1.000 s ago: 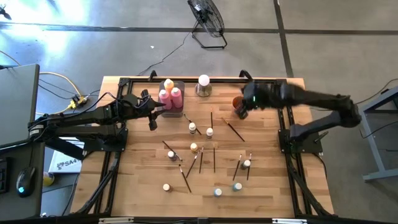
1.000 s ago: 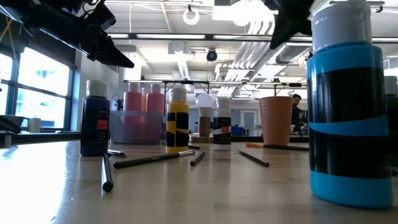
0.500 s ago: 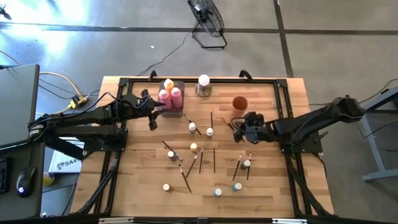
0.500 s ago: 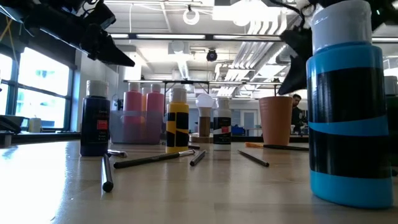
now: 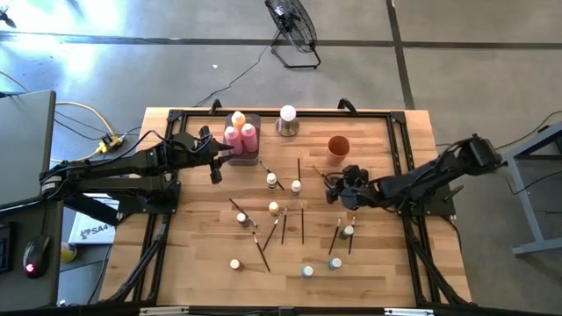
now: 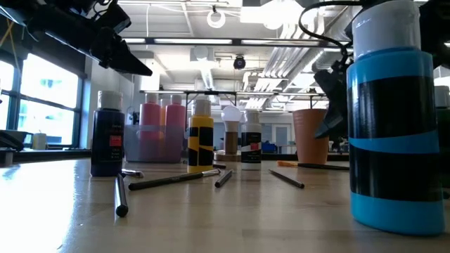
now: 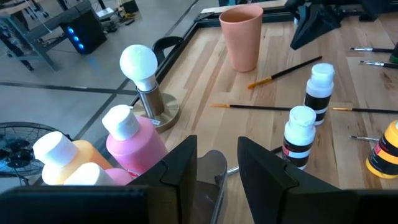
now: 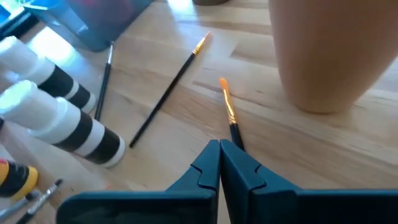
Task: Pick & Place Paint Supplies
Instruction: Adjust the orange cup
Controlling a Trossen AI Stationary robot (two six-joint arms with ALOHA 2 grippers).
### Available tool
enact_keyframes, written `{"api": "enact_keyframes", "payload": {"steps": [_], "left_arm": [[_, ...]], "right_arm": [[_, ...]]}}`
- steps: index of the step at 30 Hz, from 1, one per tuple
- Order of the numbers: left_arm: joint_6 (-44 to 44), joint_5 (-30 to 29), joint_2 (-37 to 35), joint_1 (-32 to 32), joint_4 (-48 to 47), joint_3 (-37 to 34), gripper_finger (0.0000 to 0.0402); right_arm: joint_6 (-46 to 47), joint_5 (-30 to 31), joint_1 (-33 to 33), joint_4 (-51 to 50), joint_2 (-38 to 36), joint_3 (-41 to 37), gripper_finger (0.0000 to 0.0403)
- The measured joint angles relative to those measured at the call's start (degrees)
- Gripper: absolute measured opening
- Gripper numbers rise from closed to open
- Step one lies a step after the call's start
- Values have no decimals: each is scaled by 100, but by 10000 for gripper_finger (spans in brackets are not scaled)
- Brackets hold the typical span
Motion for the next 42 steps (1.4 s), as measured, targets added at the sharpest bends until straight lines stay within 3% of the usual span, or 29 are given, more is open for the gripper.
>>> {"api": "enact_keyframes", "payload": {"steps": [9, 18, 42], "left_arm": [[0, 0, -1, 0, -2, 0, 111], [-2, 0, 0, 0, -2, 0, 111], [-2, 0, 0, 2, -4, 0, 111]], "right_arm": [[123, 626, -39, 680, 828, 2, 3], [133, 906, -342, 971, 1082, 2, 3], [-930, 672, -1384, 1373, 1078, 2, 2]]}}
